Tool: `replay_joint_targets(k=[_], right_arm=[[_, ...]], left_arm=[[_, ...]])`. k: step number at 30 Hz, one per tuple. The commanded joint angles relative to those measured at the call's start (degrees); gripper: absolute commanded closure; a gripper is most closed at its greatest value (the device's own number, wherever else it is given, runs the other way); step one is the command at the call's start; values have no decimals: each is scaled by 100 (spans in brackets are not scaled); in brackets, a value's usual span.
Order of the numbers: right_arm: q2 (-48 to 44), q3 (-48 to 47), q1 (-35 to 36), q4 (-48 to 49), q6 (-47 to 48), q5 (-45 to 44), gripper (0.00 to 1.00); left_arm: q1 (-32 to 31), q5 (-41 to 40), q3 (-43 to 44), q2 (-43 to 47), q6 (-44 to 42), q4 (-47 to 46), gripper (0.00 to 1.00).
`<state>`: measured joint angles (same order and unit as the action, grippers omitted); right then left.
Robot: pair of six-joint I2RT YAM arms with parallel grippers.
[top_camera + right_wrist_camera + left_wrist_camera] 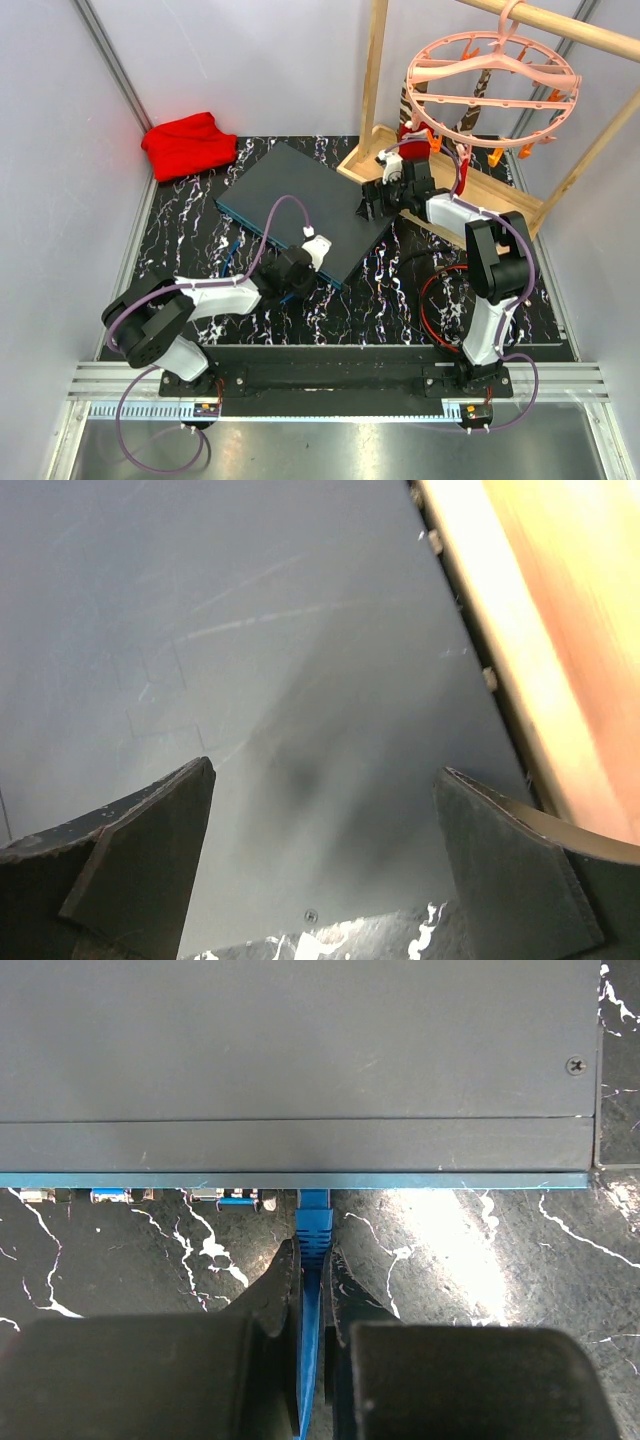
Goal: Insert the plug into the switch port
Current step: Insert the connector into the switch port.
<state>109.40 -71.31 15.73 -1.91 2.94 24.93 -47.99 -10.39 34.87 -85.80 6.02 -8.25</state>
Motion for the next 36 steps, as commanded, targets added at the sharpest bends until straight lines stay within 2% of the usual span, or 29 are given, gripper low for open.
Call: replay_joint_targets(k=[1,8,17,28,36], right_arm=[[238,-427,-26,16,102,-120,0],[573,-805,-26,16,5,-234,0],[784,-1043,-26,-326,102,-638,0],[1197,-1289,132,-1759,-250,214,1],[1215,-1070,255,-1953,-232,197,1]], left_arm=[[35,-59,151,-156,-5,-1811,100],[35,-112,300,-341,4,-2295,100],[35,-42,257,-288,66,-2233,100],[149,-42,538,-420,22,-2532,100],[202,2,968,-736,22,-2919,100]])
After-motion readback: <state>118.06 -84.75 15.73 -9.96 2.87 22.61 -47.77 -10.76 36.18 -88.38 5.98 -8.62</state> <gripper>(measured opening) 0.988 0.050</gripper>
